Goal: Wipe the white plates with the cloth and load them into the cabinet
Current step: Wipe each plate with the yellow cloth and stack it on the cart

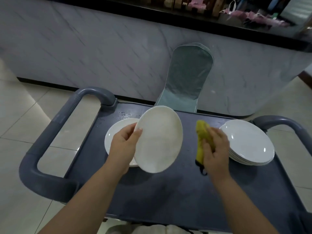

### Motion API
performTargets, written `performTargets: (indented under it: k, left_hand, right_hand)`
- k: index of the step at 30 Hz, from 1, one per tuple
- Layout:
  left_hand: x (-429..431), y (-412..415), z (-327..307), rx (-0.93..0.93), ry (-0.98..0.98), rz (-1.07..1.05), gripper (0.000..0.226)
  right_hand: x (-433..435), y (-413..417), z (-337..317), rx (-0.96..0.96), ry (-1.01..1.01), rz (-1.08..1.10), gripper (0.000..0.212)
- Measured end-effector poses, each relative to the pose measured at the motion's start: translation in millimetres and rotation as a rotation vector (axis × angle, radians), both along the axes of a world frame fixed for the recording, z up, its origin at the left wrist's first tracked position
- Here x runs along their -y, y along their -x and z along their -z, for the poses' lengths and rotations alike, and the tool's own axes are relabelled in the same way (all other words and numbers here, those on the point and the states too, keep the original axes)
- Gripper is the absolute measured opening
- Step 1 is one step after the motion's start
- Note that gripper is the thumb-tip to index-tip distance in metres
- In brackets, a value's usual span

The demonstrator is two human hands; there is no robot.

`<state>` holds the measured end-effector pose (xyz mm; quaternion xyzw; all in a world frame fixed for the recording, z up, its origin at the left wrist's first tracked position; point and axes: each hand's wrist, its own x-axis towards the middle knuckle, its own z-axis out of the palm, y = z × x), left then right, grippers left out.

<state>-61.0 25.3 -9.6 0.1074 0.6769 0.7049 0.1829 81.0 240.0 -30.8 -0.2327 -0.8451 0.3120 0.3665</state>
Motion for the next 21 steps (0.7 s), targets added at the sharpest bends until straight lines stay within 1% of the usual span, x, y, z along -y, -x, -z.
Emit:
performTargets:
  k: [2,3,4,5,6,8,9,10,11,13,15,17,19,20,21]
  left_hand:
    - [-9.2,1.8,-3.6,-0.134,0.156,-0.035,0.004]
    - [-14.6,-0.2,-5.1,-0.231,0.231,-0.017,0.006]
    - [-19.7,-2.7,-6.1,-0.359,0.294,0.023,0.011]
    - [-24.4,-5.6,-7.1,-0.498,0.339,0.068,0.014]
    - [-27.2,-8.1,-8.7,-0.625,0.363,0.099,0.015]
    - [-26.5,-7.9,-11.4,-0.779,0.360,0.113,0.013]
    - [-23.9,-6.4,-12.4,-0.821,0.368,0.103,0.014]
    - [-20.9,-4.9,-13.6,-0.858,0.381,0.086,0.015]
    - [-17.4,-3.8,-13.9,-0.891,0.389,0.058,0.015]
    - [-12.3,-4.9,-16.0,-0.919,0.358,0.001,0.014]
    - [-13.0,-9.0,-20.3,-0.910,0.320,-0.001,0.021]
    - [-19.3,-14.0,-25.5,-0.935,0.305,0.038,0.033]
    - [-22.0,-15.0,-29.7,-1.001,0.288,0.073,0.032]
    - [-19.6,-12.6,-31.2,-1.017,0.278,0.076,0.027]
    - [-14.9,-8.5,-31.9,-0.990,0.259,0.052,0.022]
  right_hand:
    - [-0.1,16.2,-30.2,-0.115,0.025,-0.017,0.045]
    - [6.1,25.1,-43.3,-0.119,0.033,-0.064,0.045]
    - [14.0,33.7,-53.8,-0.079,0.024,-0.135,0.045]
    - [21.5,40.2,-61.6,0.019,0.000,-0.216,0.048]
    - [28.0,44.4,-66.9,0.166,-0.041,-0.297,0.055]
    - [27.5,46.3,-71.5,0.463,-0.146,-0.445,0.081]
    - [22.1,44.0,-74.0,0.560,-0.157,-0.509,0.092]
    - [15.0,39.8,-77.5,0.613,-0.142,-0.562,0.099]
    - [7.3,34.9,-80.9,0.626,-0.126,-0.597,0.100]
    - [-3.3,26.4,-83.8,0.573,-0.096,-0.587,0.092]
    - [0.9,26.1,-85.3,0.451,-0.093,-0.490,0.077]
    - [16.8,34.3,-87.2,0.340,-0.164,-0.430,0.066]
    - [31.0,40.9,-84.5,0.272,-0.237,-0.428,0.061]
    - [33.6,40.9,-80.5,0.236,-0.202,-0.419,0.058]
    - [32.7,37.7,-76.2,0.202,-0.101,-0.392,0.055]
